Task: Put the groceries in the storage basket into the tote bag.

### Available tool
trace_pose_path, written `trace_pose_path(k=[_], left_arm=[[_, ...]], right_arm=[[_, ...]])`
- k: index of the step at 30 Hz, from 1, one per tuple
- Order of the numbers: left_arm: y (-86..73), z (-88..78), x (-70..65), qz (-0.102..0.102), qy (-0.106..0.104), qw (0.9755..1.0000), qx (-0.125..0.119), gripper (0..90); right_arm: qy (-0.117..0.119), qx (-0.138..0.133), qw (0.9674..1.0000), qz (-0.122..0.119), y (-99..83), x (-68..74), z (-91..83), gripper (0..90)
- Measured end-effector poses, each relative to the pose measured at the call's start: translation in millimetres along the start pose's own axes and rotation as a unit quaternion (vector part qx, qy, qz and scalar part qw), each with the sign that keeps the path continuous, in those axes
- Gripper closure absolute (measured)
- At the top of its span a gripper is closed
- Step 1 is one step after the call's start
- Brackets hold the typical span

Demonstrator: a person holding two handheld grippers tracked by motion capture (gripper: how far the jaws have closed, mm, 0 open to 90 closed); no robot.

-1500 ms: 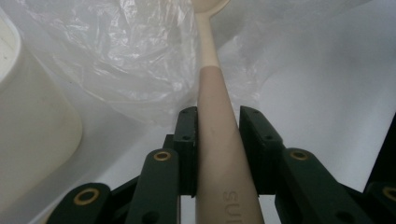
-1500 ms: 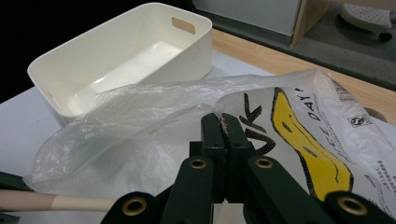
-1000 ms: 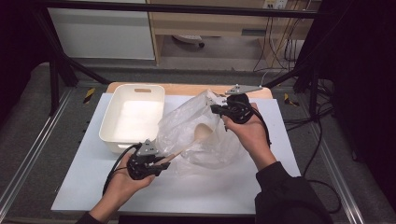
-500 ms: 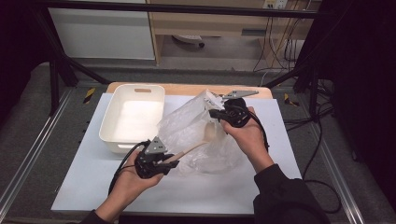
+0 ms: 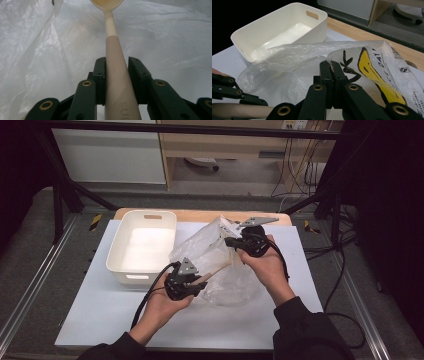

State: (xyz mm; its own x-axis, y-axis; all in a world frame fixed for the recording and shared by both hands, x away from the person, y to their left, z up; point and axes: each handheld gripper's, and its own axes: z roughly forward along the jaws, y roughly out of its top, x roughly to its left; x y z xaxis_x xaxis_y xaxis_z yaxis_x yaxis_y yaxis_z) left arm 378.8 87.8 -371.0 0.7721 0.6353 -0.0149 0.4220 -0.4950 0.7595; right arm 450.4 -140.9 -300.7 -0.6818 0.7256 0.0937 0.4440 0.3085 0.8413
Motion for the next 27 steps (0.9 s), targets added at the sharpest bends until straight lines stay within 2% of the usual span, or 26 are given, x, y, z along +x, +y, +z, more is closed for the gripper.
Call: trace_pose_path(k=[8, 17, 21, 27], left_arm=[[9.9, 21.4, -8.7, 0.014, 0.019, 0.9997, -0.005, 68.8], [9.4, 50.7, -7.3, 0.016, 0.039, 0.999, -0.013, 68.8], [9.6, 61.4, -10.7, 0.031, 0.051, 0.9981, -0.011, 68.8], [8.8, 77.3, -12.5, 0.025, 0.048, 0.9984, -0.016, 68.8]], right_arm=[[0.001, -0.002, 1.0, 0.003, 0.1, -0.2, -0.6, 90.0], [0.003, -0.009, 0.9999, 0.005, 0.6, -2.2, -3.4, 90.0], [0.004, -0.01, 0.9999, 0.007, 0.5, -3.0, -4.7, 90.0], [0.006, -0.014, 0.9998, 0.009, 0.8, -2.8, -7.3, 90.0]])
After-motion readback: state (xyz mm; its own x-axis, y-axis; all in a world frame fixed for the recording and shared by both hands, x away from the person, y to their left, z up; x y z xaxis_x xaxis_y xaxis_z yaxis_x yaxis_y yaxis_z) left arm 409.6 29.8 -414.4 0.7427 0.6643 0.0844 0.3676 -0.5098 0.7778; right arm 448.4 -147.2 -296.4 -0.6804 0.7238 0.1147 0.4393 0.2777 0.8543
